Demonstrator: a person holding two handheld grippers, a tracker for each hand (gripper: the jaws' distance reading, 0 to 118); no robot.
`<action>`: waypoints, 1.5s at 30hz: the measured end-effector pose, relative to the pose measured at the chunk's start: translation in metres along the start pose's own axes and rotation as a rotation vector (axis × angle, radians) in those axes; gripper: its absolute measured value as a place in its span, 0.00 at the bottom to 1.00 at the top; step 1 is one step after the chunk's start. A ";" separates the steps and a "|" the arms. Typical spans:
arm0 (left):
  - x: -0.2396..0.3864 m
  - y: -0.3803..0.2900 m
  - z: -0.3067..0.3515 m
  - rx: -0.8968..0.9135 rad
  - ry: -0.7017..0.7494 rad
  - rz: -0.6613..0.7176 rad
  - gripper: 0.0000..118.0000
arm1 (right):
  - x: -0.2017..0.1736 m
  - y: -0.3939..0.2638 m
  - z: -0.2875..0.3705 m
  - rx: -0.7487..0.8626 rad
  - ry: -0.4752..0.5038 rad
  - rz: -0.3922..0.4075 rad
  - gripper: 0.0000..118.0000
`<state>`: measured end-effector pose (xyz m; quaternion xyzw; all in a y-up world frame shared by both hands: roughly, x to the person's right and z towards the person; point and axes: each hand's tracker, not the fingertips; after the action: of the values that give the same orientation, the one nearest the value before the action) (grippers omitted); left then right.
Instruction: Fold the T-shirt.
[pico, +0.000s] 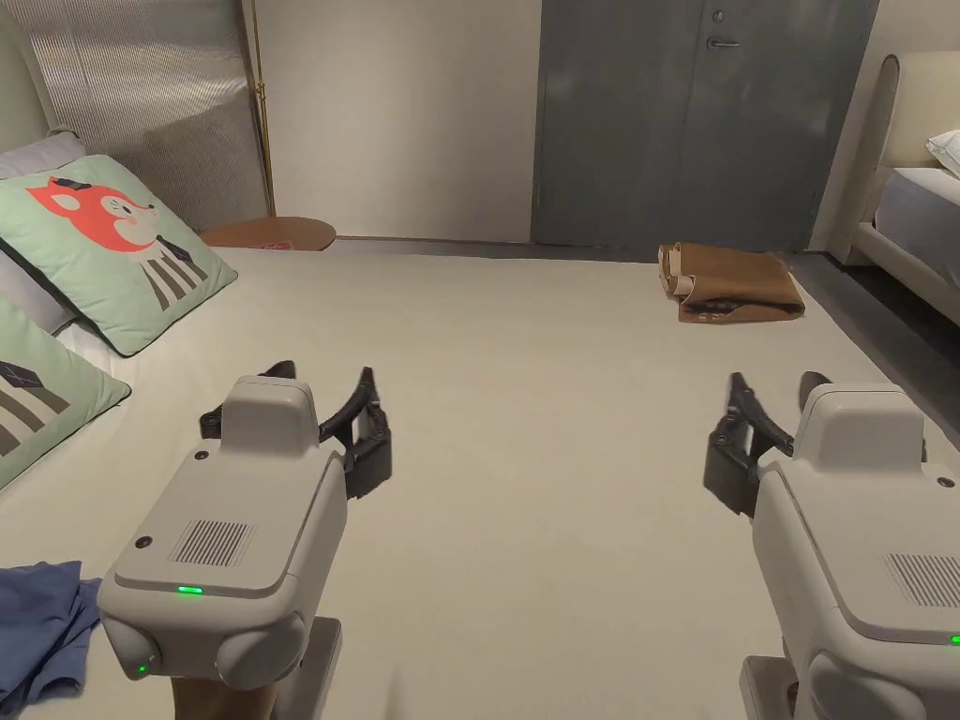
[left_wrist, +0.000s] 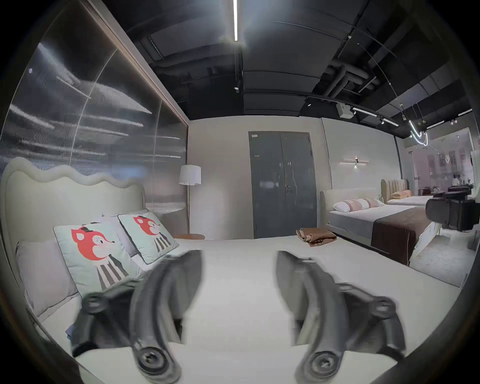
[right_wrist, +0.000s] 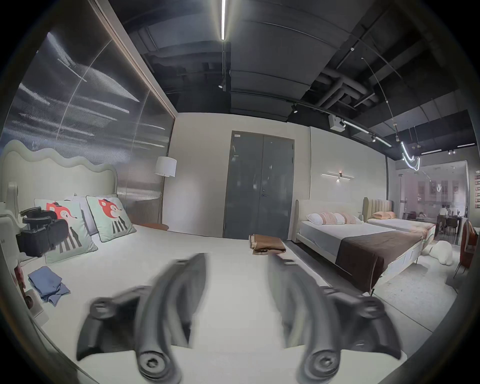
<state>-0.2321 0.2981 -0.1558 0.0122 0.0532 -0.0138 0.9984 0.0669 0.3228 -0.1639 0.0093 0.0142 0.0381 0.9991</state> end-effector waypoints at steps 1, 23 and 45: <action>-0.001 0.000 0.000 -0.005 -0.005 0.007 0.82 | 0.000 0.000 -0.001 -0.005 -0.001 0.000 0.83; -0.004 0.002 0.005 0.010 0.023 0.017 0.93 | 0.003 -0.004 0.001 0.006 -0.027 -0.008 1.00; -0.007 0.002 0.004 0.012 0.028 0.015 0.93 | 0.000 -0.003 0.003 0.011 -0.013 -0.002 1.00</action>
<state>-0.2383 0.3002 -0.1507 0.0188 0.0669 -0.0063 0.9976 0.0670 0.3193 -0.1607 0.0151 0.0077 0.0368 0.9992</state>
